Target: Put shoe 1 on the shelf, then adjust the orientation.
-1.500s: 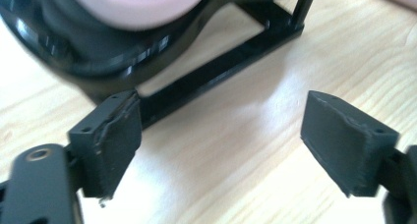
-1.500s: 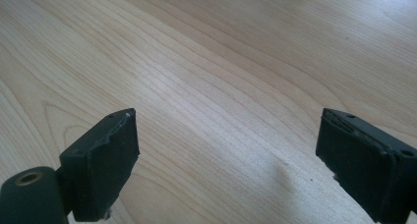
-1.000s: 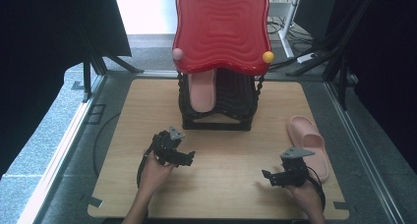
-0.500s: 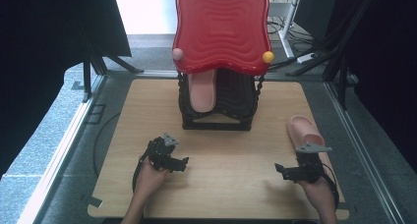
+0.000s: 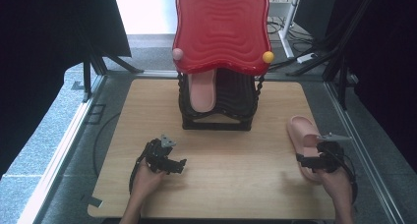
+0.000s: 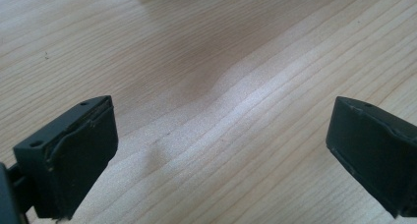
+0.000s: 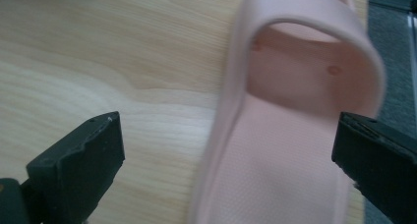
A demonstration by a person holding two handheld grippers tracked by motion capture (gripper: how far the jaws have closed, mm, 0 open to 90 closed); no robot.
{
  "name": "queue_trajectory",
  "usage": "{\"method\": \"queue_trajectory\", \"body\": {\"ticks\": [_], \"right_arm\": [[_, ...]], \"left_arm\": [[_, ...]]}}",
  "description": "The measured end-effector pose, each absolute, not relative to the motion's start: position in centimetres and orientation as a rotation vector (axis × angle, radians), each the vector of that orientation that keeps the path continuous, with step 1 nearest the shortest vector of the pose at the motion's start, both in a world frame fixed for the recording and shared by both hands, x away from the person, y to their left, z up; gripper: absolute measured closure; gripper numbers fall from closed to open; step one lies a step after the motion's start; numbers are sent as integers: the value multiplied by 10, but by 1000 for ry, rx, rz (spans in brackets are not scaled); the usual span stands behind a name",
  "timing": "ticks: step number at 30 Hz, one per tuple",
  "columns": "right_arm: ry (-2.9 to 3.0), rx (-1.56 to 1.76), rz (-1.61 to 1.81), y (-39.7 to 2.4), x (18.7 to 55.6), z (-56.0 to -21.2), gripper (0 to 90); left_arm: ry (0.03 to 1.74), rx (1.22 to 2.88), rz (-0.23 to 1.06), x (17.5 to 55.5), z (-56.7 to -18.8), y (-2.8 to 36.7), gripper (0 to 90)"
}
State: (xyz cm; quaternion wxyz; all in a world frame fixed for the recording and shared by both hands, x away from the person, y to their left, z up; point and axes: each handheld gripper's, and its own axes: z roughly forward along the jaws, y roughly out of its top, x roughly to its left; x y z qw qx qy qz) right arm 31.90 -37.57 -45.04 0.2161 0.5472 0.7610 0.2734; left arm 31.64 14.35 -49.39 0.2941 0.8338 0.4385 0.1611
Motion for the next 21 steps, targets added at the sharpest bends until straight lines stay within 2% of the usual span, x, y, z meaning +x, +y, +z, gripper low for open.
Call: {"method": "queue_trajectory", "body": {"ticks": [11, 21], "right_arm": [[2032, 1651, 670, -393, 355, -466, 0], [2002, 1701, 619, -400, 368, -463, 0]], "left_arm": [[1159, 2240, 420, 316, -496, 142, 0], [1157, 2251, 419, 316, -497, 140, 0]]}}
